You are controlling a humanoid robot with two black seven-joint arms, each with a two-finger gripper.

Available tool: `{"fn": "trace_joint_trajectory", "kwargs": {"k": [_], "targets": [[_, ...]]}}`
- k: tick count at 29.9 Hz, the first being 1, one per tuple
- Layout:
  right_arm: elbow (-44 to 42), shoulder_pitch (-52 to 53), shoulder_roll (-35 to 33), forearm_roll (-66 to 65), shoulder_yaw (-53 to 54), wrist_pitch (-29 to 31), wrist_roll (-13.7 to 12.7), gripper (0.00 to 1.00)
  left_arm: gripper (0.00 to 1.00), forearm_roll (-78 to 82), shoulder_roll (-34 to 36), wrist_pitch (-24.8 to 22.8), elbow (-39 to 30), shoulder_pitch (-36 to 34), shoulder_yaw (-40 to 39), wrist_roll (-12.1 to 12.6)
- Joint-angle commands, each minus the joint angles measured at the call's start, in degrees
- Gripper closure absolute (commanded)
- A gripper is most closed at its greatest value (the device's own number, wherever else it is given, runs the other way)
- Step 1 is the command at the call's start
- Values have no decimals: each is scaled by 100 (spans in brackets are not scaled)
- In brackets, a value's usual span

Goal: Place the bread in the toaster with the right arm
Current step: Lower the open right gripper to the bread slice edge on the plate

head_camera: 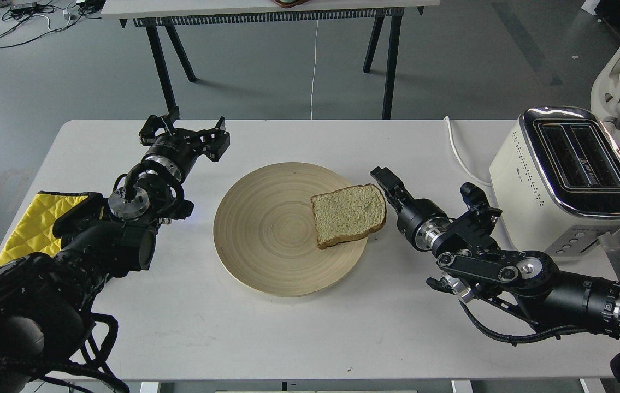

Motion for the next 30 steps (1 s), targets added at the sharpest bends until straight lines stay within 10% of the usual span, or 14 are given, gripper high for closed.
{"fn": "trace_joint_trajectory", "kwargs": {"k": [1,21,30], "targets": [[3,-20,1,1,-17,15,-12,31,0,-5,0,0,0,0,0,0],[20,-72,36,-7,-184,146,6,47,0,-5,9,0,0,0,0,0],[20,-72,36,-7,-193,155,15,73,0,4,0,0,0,0,0,0]]}}
